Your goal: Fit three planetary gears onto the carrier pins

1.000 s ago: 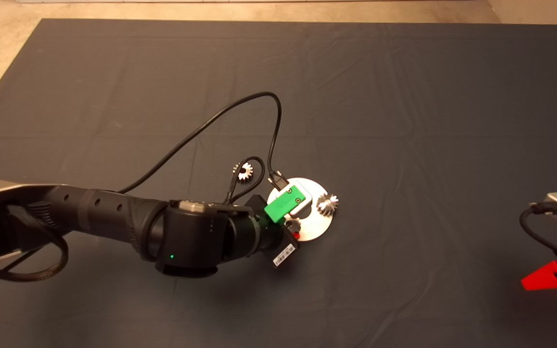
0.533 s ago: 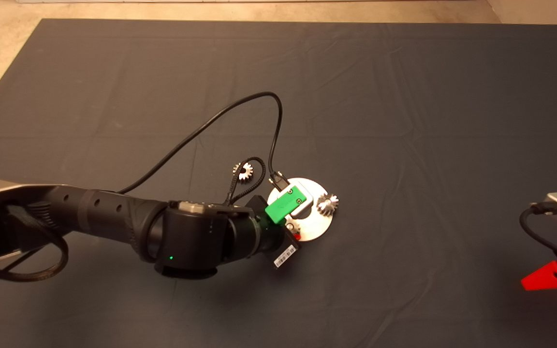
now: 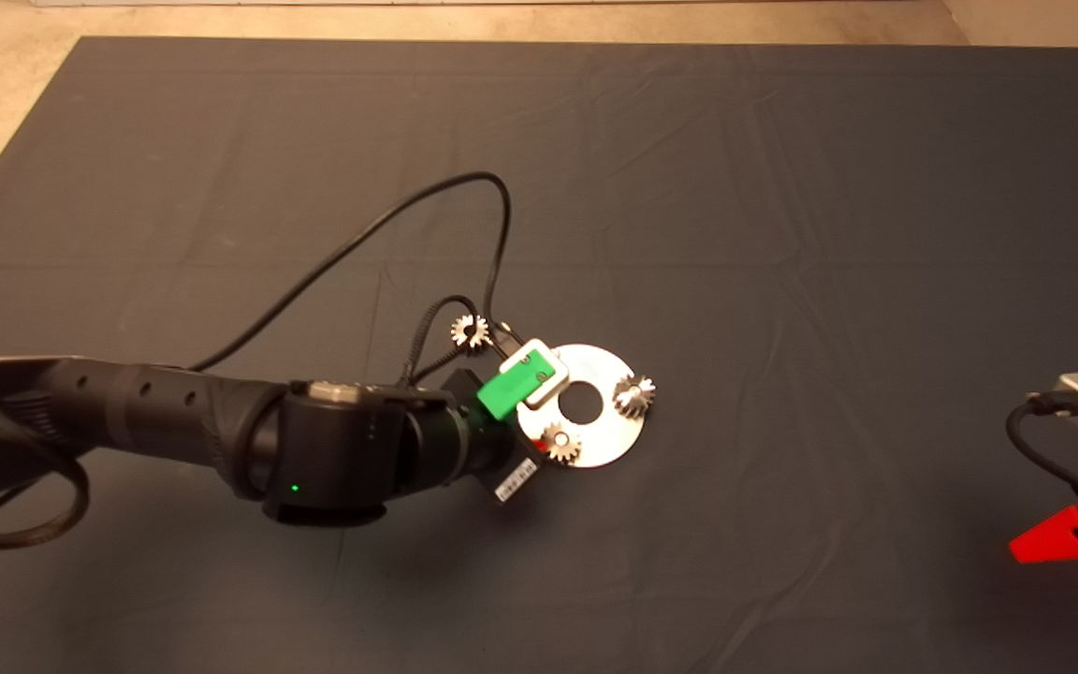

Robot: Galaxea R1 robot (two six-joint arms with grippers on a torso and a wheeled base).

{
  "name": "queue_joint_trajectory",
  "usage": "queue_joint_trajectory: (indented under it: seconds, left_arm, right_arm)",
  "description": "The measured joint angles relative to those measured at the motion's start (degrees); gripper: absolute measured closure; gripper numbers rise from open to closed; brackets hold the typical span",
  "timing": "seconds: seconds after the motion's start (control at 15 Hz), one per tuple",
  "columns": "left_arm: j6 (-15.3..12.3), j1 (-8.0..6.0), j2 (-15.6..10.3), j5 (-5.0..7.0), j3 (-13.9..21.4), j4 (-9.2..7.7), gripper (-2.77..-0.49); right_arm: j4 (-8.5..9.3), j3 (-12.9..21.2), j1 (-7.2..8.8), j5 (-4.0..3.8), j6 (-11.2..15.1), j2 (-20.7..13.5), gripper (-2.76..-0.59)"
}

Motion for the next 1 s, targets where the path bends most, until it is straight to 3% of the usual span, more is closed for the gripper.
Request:
queue_joint_trajectory:
  seconds: [0.13, 0.33, 0.6, 0.73, 0.87, 1.0]
  left_arm:
    - [0.0, -1.57, -2.4, 0.28, 0.0, 0.11, -1.17]
    - [0.4, -2.43, -5.4, 0.61, 0.0, 0.16, -1.31]
    - [0.5, -2.66, -5.5, 0.33, -2.6, 0.16, -1.46]
    - [1.2, -2.88, -5.3, -0.55, -6.4, 0.18, -1.46]
    - [2.2, -2.87, -5.0, -2.58, -10.0, 0.16, -1.46]
    - [2.8, -3.80, -4.4, -3.11, -12.5, 0.13, -1.53]
  right_arm:
    - [0.00, 0.0, -0.02, 0.09, 0.0, 0.0, -1.89]
    - [0.02, 0.0, -0.02, 0.02, 0.0, 0.0, -1.89]
    - [0.43, 0.0, 0.00, 0.06, 0.0, 0.1, -1.89]
    - [0.55, 0.0, 0.00, -0.01, 0.0, 0.0, -1.89]
    - [0.65, 0.0, 0.00, 0.04, 0.0, 0.0, -1.89]
    - [0.73, 0.1, 0.00, 0.02, 0.0, 0.0, -1.89]
